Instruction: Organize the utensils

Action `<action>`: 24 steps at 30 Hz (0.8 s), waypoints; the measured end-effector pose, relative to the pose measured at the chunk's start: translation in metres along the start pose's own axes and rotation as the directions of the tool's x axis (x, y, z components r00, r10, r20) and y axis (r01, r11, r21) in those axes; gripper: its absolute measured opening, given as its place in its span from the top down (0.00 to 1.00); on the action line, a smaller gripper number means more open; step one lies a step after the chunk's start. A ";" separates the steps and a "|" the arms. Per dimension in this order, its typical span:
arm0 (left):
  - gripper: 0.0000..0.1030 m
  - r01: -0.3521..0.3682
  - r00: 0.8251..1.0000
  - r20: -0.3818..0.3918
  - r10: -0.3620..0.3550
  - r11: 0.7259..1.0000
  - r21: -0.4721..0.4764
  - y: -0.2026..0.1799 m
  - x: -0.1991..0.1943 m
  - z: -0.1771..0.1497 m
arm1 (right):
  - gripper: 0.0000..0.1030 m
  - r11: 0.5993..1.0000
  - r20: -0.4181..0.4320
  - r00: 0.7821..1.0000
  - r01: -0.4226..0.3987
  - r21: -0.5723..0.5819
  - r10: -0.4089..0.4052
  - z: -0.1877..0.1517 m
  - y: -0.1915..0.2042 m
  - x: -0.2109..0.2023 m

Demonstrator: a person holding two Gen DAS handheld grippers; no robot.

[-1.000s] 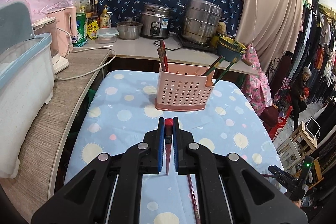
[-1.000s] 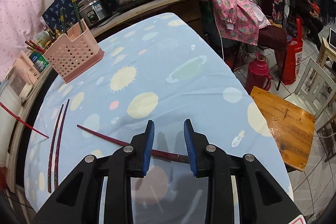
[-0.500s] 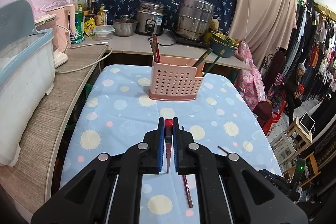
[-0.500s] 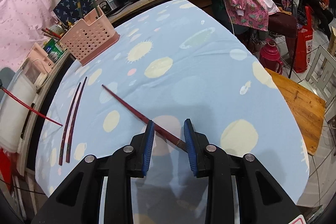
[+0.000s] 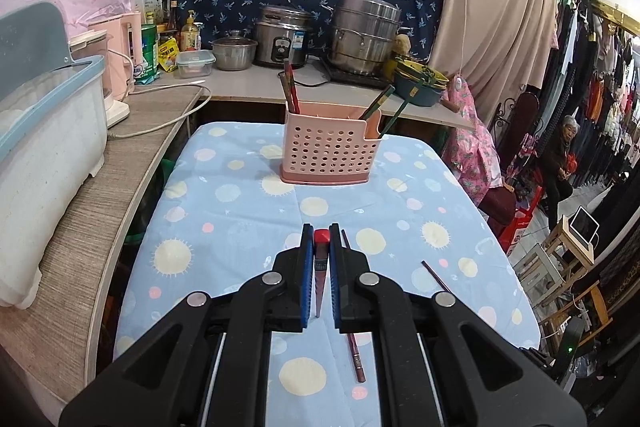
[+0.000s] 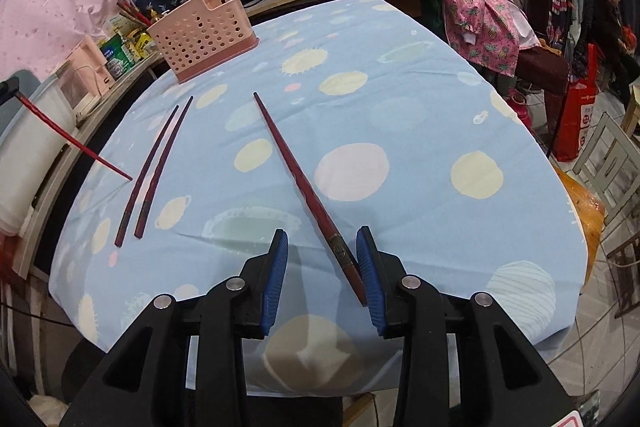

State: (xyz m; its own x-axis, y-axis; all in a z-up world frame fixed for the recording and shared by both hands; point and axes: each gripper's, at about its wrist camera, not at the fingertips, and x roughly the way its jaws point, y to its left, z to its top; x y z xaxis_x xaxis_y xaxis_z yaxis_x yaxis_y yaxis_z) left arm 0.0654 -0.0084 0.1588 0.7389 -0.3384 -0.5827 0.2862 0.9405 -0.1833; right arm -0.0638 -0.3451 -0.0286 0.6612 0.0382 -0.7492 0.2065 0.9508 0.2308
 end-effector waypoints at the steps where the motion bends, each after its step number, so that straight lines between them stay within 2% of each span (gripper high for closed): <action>1: 0.93 -0.001 1.000 0.000 0.001 1.000 0.001 0.000 0.001 0.000 | 0.67 1.000 0.000 1.000 0.013 -0.018 -0.013 -0.001 0.002 0.000; 5: 0.93 0.000 1.000 -0.001 0.000 1.000 0.002 -0.001 0.000 -0.001 | 0.72 0.994 0.002 0.998 0.063 -0.088 -0.063 -0.005 0.007 -0.002; 7: 0.93 0.000 1.000 -0.001 0.000 1.000 0.001 -0.001 0.000 -0.001 | 0.77 0.990 0.003 0.997 0.082 -0.111 -0.082 -0.007 0.009 -0.004; 9: 0.93 0.000 1.000 -0.001 0.000 1.000 0.001 -0.002 0.000 -0.001 | 0.87 0.989 0.001 0.996 0.092 -0.119 -0.093 -0.008 0.008 -0.005; 12: 0.93 0.002 1.000 -0.001 -0.002 1.000 0.000 -0.001 0.000 -0.001 | 0.91 0.990 -0.007 0.996 0.085 -0.111 -0.086 -0.008 0.006 -0.006; 18: 0.93 0.014 1.000 -0.008 -0.014 1.000 -0.006 -0.004 -0.001 -0.004 | 0.93 0.995 0.025 0.999 0.045 -0.086 -0.043 0.002 0.021 -0.020; 24: 0.93 0.022 1.000 -0.005 -0.023 1.000 -0.016 -0.003 -0.001 -0.003 | 0.93 0.994 0.108 0.994 -0.017 -0.111 0.029 0.039 0.058 -0.044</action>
State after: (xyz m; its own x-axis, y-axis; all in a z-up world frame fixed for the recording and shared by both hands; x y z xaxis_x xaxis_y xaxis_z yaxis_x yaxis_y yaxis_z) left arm 0.0620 -0.0110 0.1572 0.7290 -0.3593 -0.5826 0.2926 0.9330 -0.2093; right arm -0.0525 -0.3037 0.0418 0.7409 0.0328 -0.6708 0.1139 0.9782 0.1736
